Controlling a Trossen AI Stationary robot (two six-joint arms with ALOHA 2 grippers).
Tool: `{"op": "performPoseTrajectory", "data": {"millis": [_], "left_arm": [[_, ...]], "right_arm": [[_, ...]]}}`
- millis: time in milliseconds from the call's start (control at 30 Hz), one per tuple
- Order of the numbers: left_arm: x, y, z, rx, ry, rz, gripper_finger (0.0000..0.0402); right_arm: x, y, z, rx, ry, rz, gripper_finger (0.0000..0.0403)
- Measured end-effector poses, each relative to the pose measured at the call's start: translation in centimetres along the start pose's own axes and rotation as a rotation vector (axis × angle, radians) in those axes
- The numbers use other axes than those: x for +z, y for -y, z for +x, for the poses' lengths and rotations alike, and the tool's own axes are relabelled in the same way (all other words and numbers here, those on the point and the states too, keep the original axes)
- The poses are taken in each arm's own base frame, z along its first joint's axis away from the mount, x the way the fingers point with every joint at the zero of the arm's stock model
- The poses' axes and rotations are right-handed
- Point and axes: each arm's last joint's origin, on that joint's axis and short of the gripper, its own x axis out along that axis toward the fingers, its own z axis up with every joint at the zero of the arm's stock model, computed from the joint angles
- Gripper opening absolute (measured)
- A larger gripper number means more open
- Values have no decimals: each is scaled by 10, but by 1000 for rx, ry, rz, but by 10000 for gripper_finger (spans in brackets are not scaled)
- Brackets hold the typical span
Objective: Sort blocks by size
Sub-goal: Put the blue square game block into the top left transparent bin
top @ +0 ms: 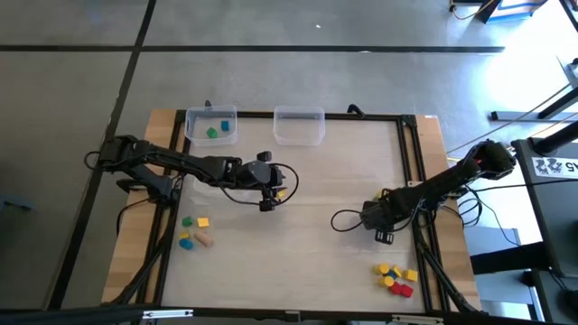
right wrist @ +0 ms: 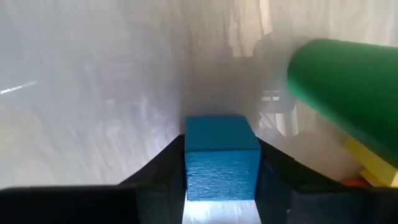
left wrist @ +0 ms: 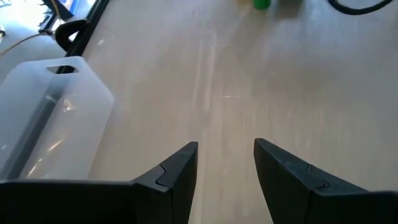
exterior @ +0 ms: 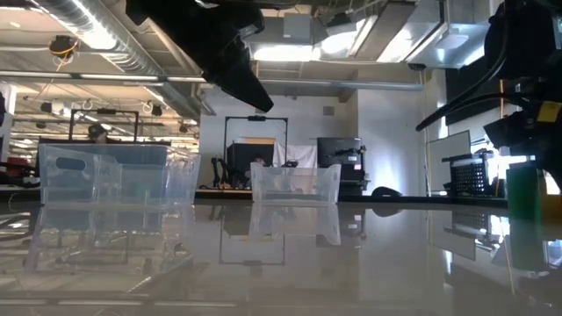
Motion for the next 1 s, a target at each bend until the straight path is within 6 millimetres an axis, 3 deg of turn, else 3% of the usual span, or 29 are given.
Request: {"op": "performPoseTrajectory", "data": {"millis": [267,567,833,1000], "left_arm": [[3,18,-9,-47,22,4,155],[4,27,-42,-92,23,-20,155],[7,24,-62,-102,60,-49,155],[11,17,-72,-72,99,-64,155]], "right_arm": [[9,-8,-19,16,28,-55,147],[32,-26,-64,105,186,-217,150],[45,-28,-87,-62,368,-335,144],[58,-15,-90,-184,446,-340,145]]}}
